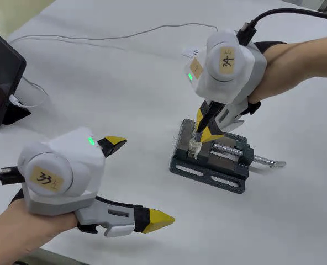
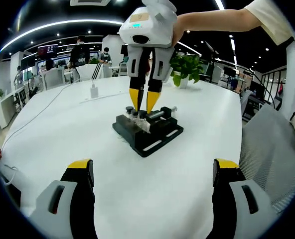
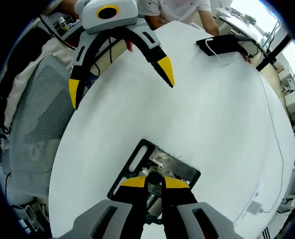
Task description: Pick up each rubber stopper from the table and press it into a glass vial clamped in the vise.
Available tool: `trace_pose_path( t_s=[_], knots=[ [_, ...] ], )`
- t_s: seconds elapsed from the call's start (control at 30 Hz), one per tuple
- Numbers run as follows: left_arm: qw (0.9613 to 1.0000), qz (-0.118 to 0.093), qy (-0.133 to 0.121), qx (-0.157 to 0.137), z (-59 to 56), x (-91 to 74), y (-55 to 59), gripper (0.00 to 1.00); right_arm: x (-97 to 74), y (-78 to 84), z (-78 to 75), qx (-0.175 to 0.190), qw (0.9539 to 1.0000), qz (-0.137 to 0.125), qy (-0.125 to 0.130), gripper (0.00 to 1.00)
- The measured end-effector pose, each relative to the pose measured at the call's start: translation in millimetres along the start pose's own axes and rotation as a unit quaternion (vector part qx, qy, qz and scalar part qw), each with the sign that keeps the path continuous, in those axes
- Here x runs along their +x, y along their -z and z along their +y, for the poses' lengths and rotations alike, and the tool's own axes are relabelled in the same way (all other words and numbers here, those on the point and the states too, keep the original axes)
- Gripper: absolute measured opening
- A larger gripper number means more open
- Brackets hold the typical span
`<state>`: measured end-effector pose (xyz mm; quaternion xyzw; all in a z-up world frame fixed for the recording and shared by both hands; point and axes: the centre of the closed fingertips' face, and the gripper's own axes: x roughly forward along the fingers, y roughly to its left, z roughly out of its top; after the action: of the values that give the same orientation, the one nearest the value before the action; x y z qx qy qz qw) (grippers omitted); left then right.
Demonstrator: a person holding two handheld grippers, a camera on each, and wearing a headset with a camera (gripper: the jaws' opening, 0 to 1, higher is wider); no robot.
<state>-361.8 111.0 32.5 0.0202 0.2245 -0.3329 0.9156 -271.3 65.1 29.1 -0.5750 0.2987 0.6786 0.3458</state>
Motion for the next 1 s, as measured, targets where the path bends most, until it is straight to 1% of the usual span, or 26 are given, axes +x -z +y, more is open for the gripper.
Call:
trace_pose_path(
  t_s=[0.33, 0.47, 0.57, 0.63, 0.8, 0.83, 0.93, 0.97, 1.0],
  knots=[
    [1.0, 0.001, -0.002, -0.003, 0.0, -0.8, 2.2, 0.99, 2.3, -0.2, 1.4, 0.003, 0.9999, 0.014, -0.003, 0.06],
    [1.0, 0.001, -0.001, -0.004, 0.0, -0.3, 2.2, 0.99, 2.3, -1.2, 0.2, 0.01, 0.9997, 0.02, -0.006, 0.05],
    [1.0, 0.0, -0.001, -0.004, 0.0, 0.1, 1.6, 0.99, 2.9, -1.2, -0.8, 0.025, 0.9994, 0.025, -0.008, 0.05],
    [1.0, 0.0, -0.001, -0.004, 0.0, 0.5, 1.4, 0.99, 3.3, -1.3, -1.0, 0.046, 0.9984, 0.031, -0.009, 0.05],
    [1.0, -0.001, 0.0, -0.004, -0.3, 1.8, 0.4, 0.99, 2.9, -1.6, 1.9, 0.071, 0.9967, 0.037, -0.011, 0.05],
    [1.0, -0.002, 0.001, -0.004, -0.8, 2.1, 0.1, 0.99, 2.7, -1.5, 2.0, 0.089, 0.9953, 0.037, -0.011, 0.05],
    [1.0, -0.002, 0.001, -0.005, -1.5, 2.8, -0.5, 0.99, 1.9, -2.8, 4.8, 0.098, 0.9944, 0.037, -0.011, 0.05],
    [1.0, -0.002, 0.001, -0.005, -1.6, 3.0, -0.4, 0.99, 1.9, -2.9, 5.0, 0.096, 0.9946, 0.036, -0.011, 0.05],
    [1.0, -0.002, 0.001, -0.005, -1.8, 3.1, -0.5, 0.99, 2.0, -3.1, 5.3, 0.103, 0.994, 0.035, -0.009, 0.05]
  ],
)
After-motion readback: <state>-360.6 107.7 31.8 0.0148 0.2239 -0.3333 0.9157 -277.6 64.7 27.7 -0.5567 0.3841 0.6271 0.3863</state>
